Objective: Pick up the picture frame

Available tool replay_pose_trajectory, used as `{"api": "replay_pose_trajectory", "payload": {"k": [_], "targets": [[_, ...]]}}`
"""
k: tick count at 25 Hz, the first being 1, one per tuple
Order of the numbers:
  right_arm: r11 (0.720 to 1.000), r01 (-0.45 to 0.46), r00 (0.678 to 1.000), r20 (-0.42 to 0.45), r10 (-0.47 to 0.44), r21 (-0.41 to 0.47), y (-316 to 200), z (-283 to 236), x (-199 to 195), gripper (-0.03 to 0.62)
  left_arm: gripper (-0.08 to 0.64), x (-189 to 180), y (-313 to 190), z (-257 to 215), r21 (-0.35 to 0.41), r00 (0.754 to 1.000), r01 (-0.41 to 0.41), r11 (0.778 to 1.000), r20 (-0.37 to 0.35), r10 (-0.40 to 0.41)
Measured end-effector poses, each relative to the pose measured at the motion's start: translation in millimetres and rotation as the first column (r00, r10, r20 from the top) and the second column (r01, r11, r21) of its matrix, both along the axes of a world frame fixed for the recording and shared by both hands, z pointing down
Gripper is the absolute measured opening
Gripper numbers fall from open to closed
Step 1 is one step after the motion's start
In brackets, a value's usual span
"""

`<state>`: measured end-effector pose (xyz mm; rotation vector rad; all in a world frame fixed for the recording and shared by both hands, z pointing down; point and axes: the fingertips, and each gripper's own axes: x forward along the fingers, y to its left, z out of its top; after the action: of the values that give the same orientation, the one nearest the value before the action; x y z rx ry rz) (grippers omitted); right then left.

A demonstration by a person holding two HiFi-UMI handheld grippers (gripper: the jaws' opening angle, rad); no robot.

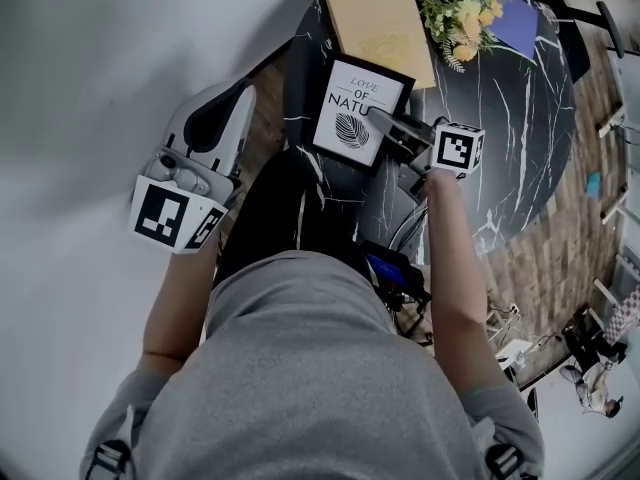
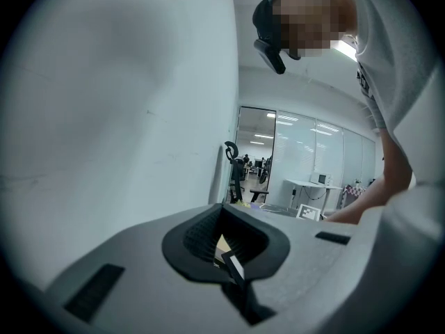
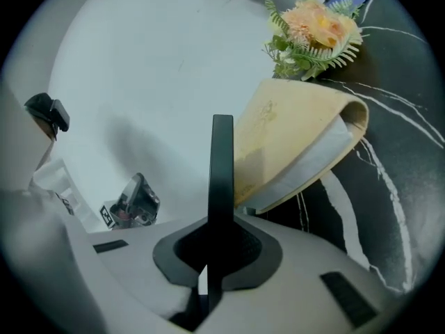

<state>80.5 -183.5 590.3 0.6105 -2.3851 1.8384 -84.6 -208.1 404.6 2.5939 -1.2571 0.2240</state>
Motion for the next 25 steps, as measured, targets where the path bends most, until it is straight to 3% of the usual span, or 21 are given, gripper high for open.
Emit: {"api": "replay_pose_trajectory", "payload": {"k": [9,19,25], "targets": [[0.999,-0.027,0.996,0.09,0.025,0.024,-4,-23,-2,0.031,0.006,-4,4,-7,0.02,1.0,-0.002,1.0,-0.006,0.002],[0.994,-0.072,0.99,0.125,0.062,0.077,-16,-52,5,0.031,0.006,-1,3,-19,0.042,1.0,-0.013,0.999,-0.01,0.013],[0.99,-0.072,0.994,0.096,0.061,0.12,-20,-66,9,0.031,0.006,1,5,-26,0.055,1.0,-0.026,0.998,-0.011,0.027]]}}
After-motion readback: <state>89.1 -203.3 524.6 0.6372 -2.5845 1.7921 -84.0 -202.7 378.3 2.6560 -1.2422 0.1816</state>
